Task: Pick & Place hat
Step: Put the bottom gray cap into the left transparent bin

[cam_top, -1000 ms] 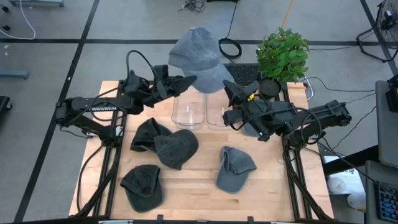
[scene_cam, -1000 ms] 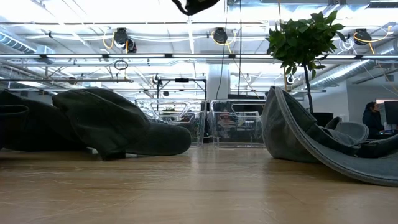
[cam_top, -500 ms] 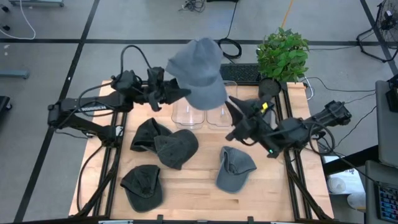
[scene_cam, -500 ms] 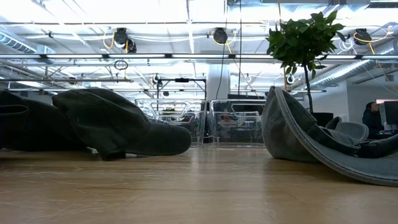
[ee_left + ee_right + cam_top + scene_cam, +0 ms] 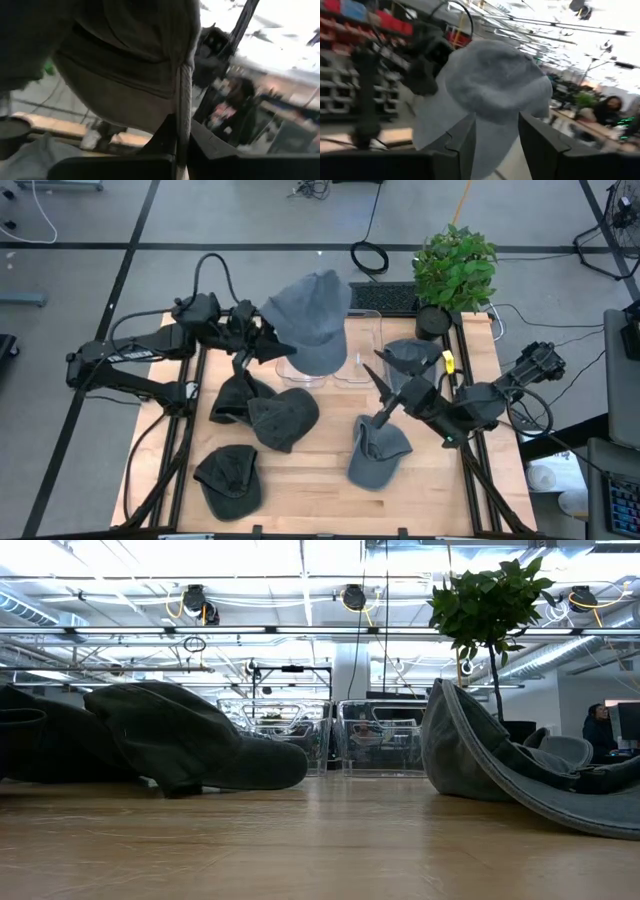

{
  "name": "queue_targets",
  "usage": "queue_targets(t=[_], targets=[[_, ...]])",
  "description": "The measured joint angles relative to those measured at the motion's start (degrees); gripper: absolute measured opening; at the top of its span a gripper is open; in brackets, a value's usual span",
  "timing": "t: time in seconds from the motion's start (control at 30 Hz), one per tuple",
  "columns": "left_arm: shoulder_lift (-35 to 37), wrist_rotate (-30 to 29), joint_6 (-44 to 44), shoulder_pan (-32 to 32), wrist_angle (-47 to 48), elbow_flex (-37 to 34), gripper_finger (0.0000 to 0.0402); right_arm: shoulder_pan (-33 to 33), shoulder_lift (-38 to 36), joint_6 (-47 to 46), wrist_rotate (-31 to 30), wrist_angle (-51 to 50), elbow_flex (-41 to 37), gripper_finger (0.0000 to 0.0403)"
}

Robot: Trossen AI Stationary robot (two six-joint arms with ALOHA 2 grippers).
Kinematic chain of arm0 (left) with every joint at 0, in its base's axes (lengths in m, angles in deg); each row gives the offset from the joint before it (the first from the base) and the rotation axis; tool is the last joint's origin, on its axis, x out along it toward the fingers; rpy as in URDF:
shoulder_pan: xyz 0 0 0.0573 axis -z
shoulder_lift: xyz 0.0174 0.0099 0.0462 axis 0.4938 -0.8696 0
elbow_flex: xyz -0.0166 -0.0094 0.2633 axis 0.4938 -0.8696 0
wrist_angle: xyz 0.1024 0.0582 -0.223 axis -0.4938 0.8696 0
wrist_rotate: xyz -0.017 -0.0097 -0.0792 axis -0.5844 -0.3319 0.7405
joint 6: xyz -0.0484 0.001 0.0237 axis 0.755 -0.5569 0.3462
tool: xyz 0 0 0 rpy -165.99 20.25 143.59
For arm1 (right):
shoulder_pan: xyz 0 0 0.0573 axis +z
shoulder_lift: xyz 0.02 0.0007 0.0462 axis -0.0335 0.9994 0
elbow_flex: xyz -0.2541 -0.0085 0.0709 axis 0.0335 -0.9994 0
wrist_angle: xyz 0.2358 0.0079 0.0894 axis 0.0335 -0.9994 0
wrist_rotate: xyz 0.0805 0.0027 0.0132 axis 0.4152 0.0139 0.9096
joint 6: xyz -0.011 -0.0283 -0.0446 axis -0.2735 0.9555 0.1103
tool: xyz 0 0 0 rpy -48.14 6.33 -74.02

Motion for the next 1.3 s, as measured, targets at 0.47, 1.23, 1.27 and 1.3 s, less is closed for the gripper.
queue_targets(t=[0.47, 1.23, 1.27, 1.3], targets=[[4.9, -3.6, -23.9, 5.5, 12.4, 0.0, 0.0008, -1.0, 0.0, -36.6, 31.4, -19.9, 0.0, 0.0137], [10.8, 4.6, -38.8, 20.5, 15.3, 0.0, 0.0008, -12.9, 0.8, -52.5, 51.1, -18.7, 0.0, 0.0141], [10.7, 4.6, -38.9, 21.1, 15.4, 0.0, 0.0008, -13.3, 0.8, -52.5, 51.8, -18.4, -0.1, 0.0143], [10.5, 4.5, -38.9, 21.5, 15.4, 0.0, 0.0008, -14.0, 0.8, -52.7, 52.9, -17.5, -0.1, 0.0144]])
